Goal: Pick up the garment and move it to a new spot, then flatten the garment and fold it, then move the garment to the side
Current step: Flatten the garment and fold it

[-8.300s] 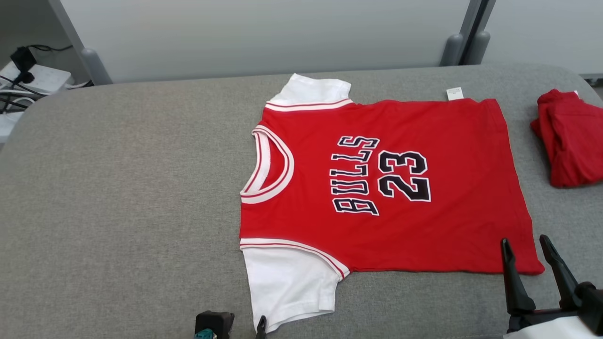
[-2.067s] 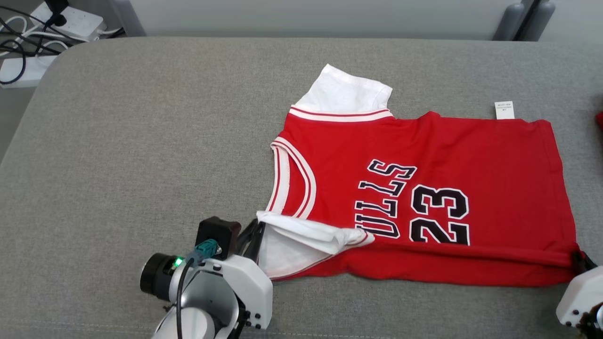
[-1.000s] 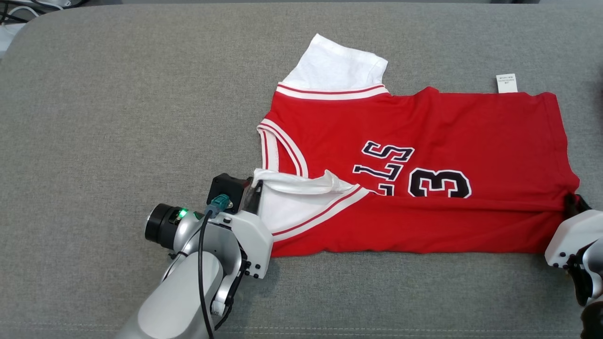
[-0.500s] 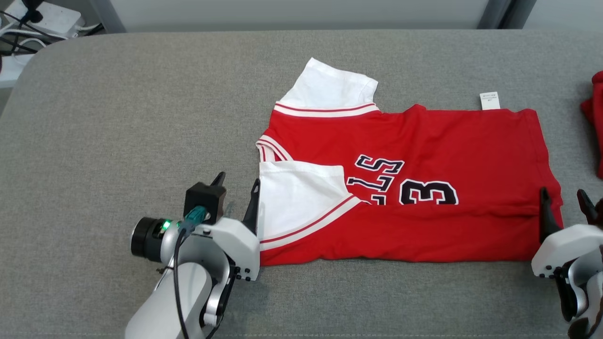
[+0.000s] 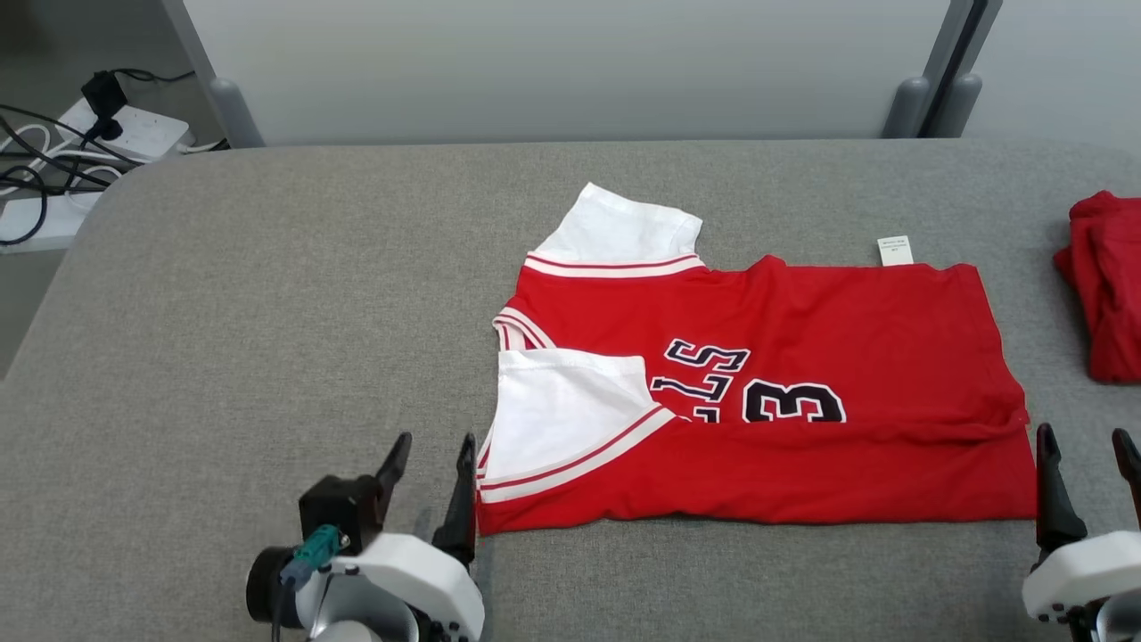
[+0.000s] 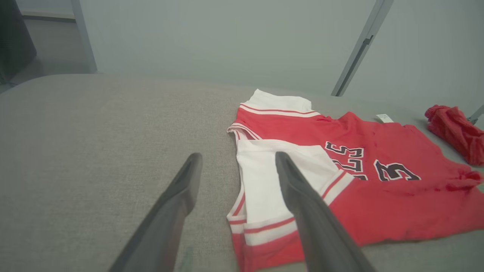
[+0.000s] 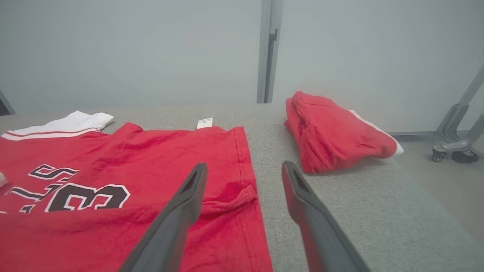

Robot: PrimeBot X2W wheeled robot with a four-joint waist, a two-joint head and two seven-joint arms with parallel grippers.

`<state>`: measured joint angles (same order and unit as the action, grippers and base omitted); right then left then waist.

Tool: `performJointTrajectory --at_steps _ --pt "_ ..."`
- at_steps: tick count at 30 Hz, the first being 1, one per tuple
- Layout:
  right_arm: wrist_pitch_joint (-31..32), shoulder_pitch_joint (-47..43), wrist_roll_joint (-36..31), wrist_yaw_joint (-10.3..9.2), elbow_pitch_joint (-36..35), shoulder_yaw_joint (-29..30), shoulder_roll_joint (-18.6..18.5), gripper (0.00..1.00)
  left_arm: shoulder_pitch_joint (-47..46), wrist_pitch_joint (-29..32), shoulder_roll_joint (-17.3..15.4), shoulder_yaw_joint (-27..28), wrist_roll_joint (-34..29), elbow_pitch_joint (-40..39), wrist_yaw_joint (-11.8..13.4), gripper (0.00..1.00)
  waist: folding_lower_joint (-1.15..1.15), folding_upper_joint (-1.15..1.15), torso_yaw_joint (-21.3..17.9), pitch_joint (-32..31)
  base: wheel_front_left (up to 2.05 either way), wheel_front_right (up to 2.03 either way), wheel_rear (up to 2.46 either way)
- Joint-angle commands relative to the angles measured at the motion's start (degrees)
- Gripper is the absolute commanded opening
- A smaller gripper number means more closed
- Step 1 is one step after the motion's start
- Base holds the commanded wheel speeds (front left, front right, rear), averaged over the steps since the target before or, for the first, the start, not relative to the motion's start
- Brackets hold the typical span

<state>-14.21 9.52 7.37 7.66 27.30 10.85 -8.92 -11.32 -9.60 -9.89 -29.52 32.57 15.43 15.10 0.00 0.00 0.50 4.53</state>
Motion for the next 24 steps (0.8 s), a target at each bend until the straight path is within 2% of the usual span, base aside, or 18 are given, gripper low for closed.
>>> performJointTrajectory --at_steps 1,8,14,20,24 --pt "-0.8 -1.0 0.7 -0.17 -1.8 -0.8 -0.6 1.00 0.1 -0.2 -0.4 1.3 0.9 -0.6 -0.9 1.00 0.00 0.00 0.1 -1.0 0.00 0.00 0.00" --pt "-0.8 -3.9 1.1 -0.17 -2.3 0.3 0.1 1.00 1.6 3.9 0.4 -2.1 1.7 5.2 -2.7 1.00 0.00 0.00 0.0 -1.9 0.00 0.00 0.00" --pt "-0.8 -4.4 1.3 -0.17 -2.4 0.2 0.2 1.00 -0.9 7.0 1.4 -3.7 1.7 10.2 -3.0 1.00 0.00 0.00 -0.3 -0.9 0.00 0.00 0.00" --pt "-0.8 -3.1 1.9 -0.17 -0.9 -0.1 0.0 1.00 -5.4 6.7 2.8 -4.7 1.3 16.6 -4.7 1.00 0.00 0.00 -0.9 0.9 0.00 0.00 0.00" --pt "-0.8 -1.8 3.0 -0.17 1.5 -0.1 -0.2 1.00 -7.7 6.0 4.0 -5.4 1.7 20.6 -6.6 1.00 0.00 0.00 -1.2 1.8 0.00 0.00 0.00"
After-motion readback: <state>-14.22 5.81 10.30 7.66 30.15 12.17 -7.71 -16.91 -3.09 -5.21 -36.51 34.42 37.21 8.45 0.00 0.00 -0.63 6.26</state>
